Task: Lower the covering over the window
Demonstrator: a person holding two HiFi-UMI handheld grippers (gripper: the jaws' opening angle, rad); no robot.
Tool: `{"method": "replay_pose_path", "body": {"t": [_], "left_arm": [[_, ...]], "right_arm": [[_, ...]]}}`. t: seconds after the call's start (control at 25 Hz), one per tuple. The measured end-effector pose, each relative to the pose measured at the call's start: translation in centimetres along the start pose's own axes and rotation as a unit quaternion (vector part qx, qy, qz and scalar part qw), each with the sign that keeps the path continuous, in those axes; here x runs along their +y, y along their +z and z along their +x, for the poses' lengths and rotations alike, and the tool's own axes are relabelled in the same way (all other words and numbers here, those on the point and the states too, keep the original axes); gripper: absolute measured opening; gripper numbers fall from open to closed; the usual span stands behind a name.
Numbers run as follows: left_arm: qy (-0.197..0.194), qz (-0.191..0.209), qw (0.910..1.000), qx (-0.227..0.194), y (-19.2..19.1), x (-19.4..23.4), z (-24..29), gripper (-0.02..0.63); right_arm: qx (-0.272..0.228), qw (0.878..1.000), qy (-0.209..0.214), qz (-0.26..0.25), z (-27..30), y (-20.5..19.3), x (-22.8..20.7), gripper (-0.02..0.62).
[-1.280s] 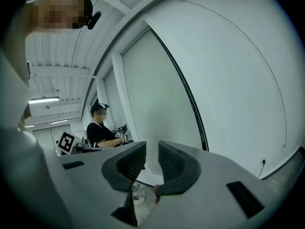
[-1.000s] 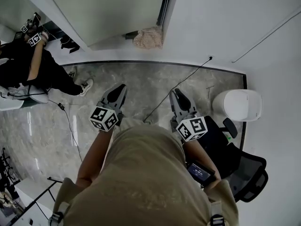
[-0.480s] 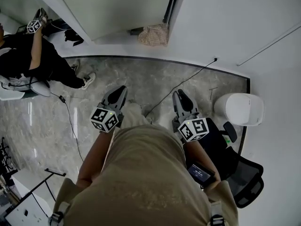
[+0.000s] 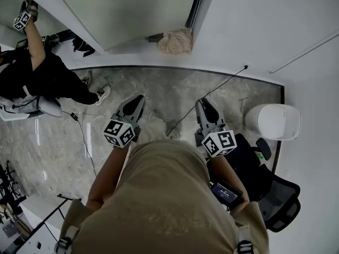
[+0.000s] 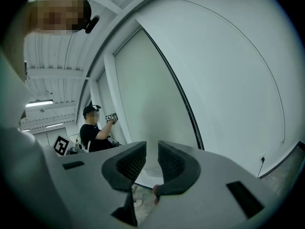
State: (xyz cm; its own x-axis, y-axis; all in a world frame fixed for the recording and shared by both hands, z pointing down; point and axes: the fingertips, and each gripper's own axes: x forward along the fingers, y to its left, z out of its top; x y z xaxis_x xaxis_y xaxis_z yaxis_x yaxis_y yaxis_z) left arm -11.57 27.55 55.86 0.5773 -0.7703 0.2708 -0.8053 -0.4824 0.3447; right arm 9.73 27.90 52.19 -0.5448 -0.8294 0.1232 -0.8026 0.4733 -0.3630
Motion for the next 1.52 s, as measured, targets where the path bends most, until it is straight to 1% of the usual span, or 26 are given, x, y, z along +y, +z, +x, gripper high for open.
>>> {"method": "replay_pose_path", "body": {"t": [0.32, 0.56, 0.72, 1.04, 1.28, 1.4, 1.52], "left_arm": [[-0.028, 0.014, 0.9995, 0.004, 4.1, 4.4, 2.9, 0.032], [-0.041, 0.007, 0.9991, 0.011, 5.2, 8.0, 4.2, 0.032], [-0.049, 0.003, 0.9987, 0.016, 5.4, 9.8, 4.9, 0.032], [-0.074, 0.004, 0.9970, 0.021, 6.6, 13.9, 6.7, 0.033], [-0.097, 0.007, 0.9951, 0.019, 7.0, 15.3, 7.5, 0.032], [-0.111, 0.010, 0.9937, 0.017, 7.4, 15.1, 7.7, 0.032], [-0.116, 0.010, 0.9931, 0.014, 7.5, 14.9, 7.7, 0.032]], "right_arm": [[-0.009, 1.000, -0.024, 0.005, 5.1, 1.8, 0.2, 0.064], [-0.009, 0.999, -0.041, 0.000, 8.9, 2.3, 0.6, 0.064], [-0.009, 0.999, -0.054, -0.002, 10.4, 2.2, 0.6, 0.064], [-0.014, 0.997, -0.076, -0.007, 14.4, 2.1, 1.3, 0.064], [-0.019, 0.996, -0.092, -0.006, 15.9, 1.0, 1.9, 0.064], [-0.017, 0.996, -0.091, -0.006, 16.5, 0.6, 2.8, 0.064], [-0.014, 0.996, -0.089, -0.014, 16.6, 0.6, 3.2, 0.064]]}}
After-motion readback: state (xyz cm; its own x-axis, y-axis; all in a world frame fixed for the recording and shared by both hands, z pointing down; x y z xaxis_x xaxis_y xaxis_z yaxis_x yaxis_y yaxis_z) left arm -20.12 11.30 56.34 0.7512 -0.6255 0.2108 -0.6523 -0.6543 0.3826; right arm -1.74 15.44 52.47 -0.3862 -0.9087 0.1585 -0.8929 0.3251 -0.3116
